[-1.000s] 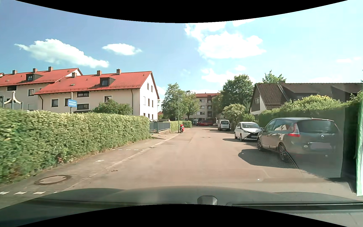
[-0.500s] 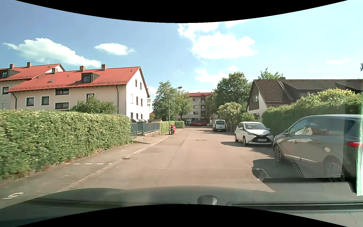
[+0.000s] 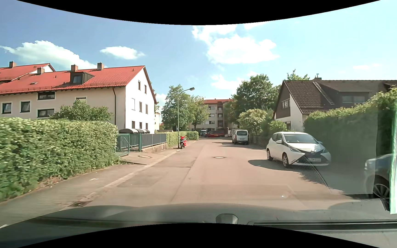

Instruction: Follow the waypoints while adhering to traffic rules and regulations

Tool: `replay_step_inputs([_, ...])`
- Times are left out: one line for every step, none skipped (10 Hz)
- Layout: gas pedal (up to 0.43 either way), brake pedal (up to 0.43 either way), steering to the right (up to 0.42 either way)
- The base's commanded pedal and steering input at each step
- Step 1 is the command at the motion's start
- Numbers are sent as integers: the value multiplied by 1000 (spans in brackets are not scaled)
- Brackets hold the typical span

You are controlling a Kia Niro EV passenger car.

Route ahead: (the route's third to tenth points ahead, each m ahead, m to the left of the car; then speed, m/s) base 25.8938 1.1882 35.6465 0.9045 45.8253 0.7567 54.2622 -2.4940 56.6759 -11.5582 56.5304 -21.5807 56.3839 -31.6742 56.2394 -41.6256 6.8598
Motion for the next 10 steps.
replay_step_inputs([150,6,8])
replay_step_inputs([150,6,8])
replay_step_inputs([150,6,9])
replay_step_inputs([150,6,11])
replay_step_inputs([150,6,14])
replay_step_inputs([138,6,14])
replay_step_inputs([130,6,14])
replay_step_inputs([118,6,13])
replay_step_inputs([118,6,11])
replay_step_inputs([110,6,10])
